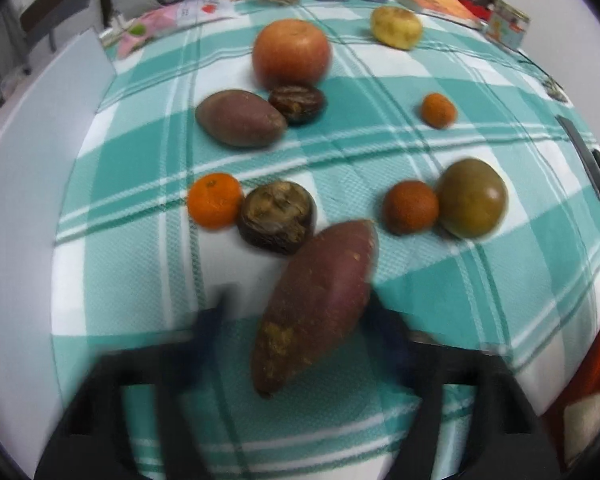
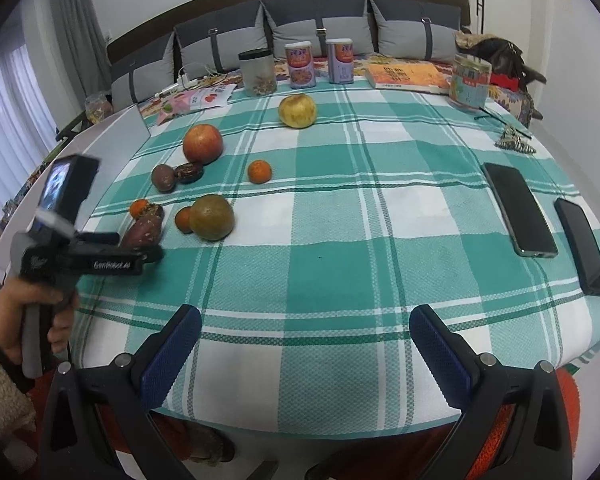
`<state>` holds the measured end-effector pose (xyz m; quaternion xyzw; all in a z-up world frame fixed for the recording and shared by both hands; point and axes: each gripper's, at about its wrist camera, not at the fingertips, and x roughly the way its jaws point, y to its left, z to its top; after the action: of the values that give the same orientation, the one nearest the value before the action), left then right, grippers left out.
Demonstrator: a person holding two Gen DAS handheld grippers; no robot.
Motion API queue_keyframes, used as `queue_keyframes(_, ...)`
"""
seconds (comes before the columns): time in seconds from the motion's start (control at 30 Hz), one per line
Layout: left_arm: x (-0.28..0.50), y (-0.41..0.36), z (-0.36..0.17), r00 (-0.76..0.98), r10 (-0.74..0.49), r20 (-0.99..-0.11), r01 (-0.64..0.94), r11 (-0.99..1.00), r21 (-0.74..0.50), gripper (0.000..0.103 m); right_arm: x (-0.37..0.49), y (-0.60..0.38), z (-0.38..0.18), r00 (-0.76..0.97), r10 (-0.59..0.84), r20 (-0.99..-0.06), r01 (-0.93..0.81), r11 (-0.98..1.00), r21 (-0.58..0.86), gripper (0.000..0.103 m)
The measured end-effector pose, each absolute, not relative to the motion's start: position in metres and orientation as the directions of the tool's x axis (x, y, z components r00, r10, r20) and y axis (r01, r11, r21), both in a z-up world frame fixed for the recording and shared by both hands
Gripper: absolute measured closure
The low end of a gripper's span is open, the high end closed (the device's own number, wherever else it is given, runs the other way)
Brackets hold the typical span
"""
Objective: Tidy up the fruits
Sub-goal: 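Lower the left tool and grasp the red sweet potato while the right tool grasps a small orange, then carry the sweet potato and orange into the white box and release both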
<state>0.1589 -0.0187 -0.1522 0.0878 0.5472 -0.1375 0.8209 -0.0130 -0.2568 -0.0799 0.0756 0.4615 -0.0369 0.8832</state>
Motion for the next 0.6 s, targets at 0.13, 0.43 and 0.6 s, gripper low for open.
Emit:
queue_keyframes(0.13,0.156,-0.014,-0.146,0.377,-0.168,-0.911,0.305,0.951,-0.049,0.06,0.028,-0.272,-0.086,0.532,0.086,-0.842,0.08,0.985,0.152,0.0)
queue_keyframes(0.43,0.139,0.027,-0.123,0.433,-0.228,-0.872,0.197,0.968,-0.155,0.061,0.184,-0.258,-0.128,0.385,0.232,-0.893,-0.063,0.972,0.225,0.026)
queue_keyframes(0.6,0.123,0.05,-0.107,0.459,-0.227,-0.859,0.164,0.972,-0.169,0.061,0.224,-0.235,-0.145,0.36,0.197,-0.912,-0.092,0.98,0.175,0.035)
